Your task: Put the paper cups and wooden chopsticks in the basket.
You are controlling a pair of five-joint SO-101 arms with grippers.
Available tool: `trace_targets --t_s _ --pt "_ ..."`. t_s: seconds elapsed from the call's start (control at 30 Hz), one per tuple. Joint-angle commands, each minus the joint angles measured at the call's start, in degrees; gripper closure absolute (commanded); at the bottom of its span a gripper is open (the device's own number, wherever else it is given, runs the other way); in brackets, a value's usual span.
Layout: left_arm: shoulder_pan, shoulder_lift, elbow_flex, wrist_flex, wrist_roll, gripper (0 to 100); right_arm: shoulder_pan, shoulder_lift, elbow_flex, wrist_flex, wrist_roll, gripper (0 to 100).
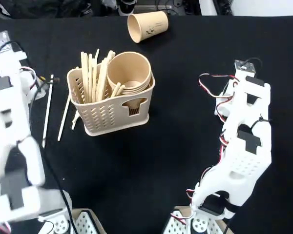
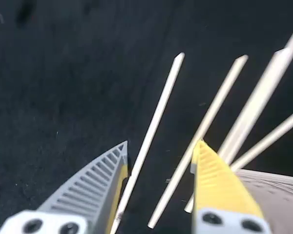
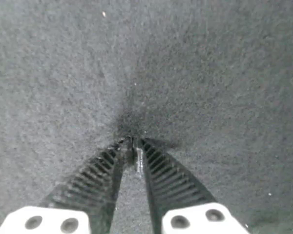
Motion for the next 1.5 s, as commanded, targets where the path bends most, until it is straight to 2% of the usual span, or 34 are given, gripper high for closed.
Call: trace_targets --t_s 0.0,0.17,0.3,0.4,0.57,0.73,0.83,0.93,1.0,1.13,1.23,1.33,1.47 --pt "0.8 9.3 -8.0 -0.2 -4.5 79 0.0 -1.3 0.0 -0.4 0.3 98.6" --pt "1.9 25.4 -17.3 0.4 -6.2 79 0.0 -1.3 0.0 -0.3 0.3 98.6" --pt "0.7 38.5 -29.3 5.0 -5.3 79 0.0 -1.3 0.1 -0.3 0.4 98.6" --pt "-0.1 46.8 -40.6 11.6 -5.5 82 0.0 -1.3 0.1 -0.3 0.4 98.6" --pt "-0.4 57.3 -59.6 24.4 -5.5 98 0.0 -1.3 0.1 -0.3 0.4 98.6" --pt "0.2 61.6 -77.8 38.9 -5.5 97 0.0 -1.3 0.0 -0.3 0.4 98.6" --pt "0.0 61.2 -83.2 39.9 -5.1 97 0.0 -1.3 0.0 -0.3 0.4 98.6" --pt "0.2 55.7 -82.1 40.0 -4.2 97 0.0 -1.3 0.0 -0.4 0.4 98.6" --pt "0.2 50.0 -77.6 40.0 -0.9 97 0.0 -1.3 0.0 -0.4 0.3 98.6" --pt "0.6 31.7 -65.2 39.8 4.1 97 0.0 -1.3 0.0 -0.4 0.3 98.6" --pt "2.4 16.0 -55.3 39.2 4.8 97 0.0 -1.3 0.0 -0.4 0.3 98.6" --pt "4.6 1.2 -43.3 33.4 5.0 97 0.0 -1.3 0.0 -0.4 0.3 98.6" --pt "7.6 -19.7 -22.7 19.9 5.0 97 0.0 -1.3 0.0 -0.4 0.3 98.6"
